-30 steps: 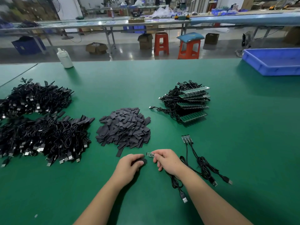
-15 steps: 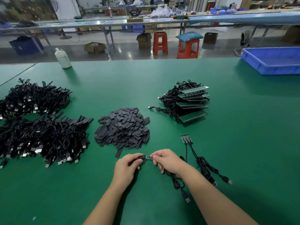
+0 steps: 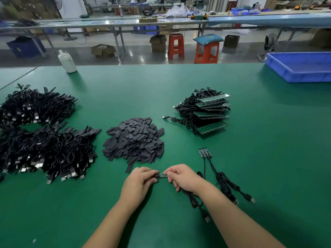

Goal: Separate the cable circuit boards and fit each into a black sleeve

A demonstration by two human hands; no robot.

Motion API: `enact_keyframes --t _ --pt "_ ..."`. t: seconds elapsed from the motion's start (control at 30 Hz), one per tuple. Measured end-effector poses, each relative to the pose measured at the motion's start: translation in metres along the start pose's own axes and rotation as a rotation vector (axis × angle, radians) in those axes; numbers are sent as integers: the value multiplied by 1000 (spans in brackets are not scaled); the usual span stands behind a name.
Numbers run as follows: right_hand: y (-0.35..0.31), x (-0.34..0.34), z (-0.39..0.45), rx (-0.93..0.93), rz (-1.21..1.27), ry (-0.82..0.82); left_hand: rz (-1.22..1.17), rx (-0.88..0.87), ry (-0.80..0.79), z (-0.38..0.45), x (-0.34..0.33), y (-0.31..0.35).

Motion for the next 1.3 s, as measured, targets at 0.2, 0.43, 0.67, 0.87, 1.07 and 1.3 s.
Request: enact_keyframes --t 0.2,0.43,0.67,0.87,1.07,1.3 --pt "2 -2 3 2 -16 -2 63 -40 -48 7 3 10" --pt "1 -2 2 10 -3 12 133 -60 -193 17 -3 24" --pt "0 -2 2 6 23 0 149 -17 -195 21 -5 35" --pt "-2 -3 2 -36 129 -33 18 -13 -88 14 1 36" --pt "-7 -3 -2 -25 171 -58 63 48 -157 25 -1 36" --pt "-5 -2 -1 -35 165 -56 260 36 -298 35 -8 37"
Point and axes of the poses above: each hand's wrist, its own z-axis towards the middle knuckle, its own x-axis out of the back of the hand, y = z × x, the point moved 3 cm from there along z, towards the middle knuckle, and after that the axes turned 1 degree about -z, right-handed, at the moved point
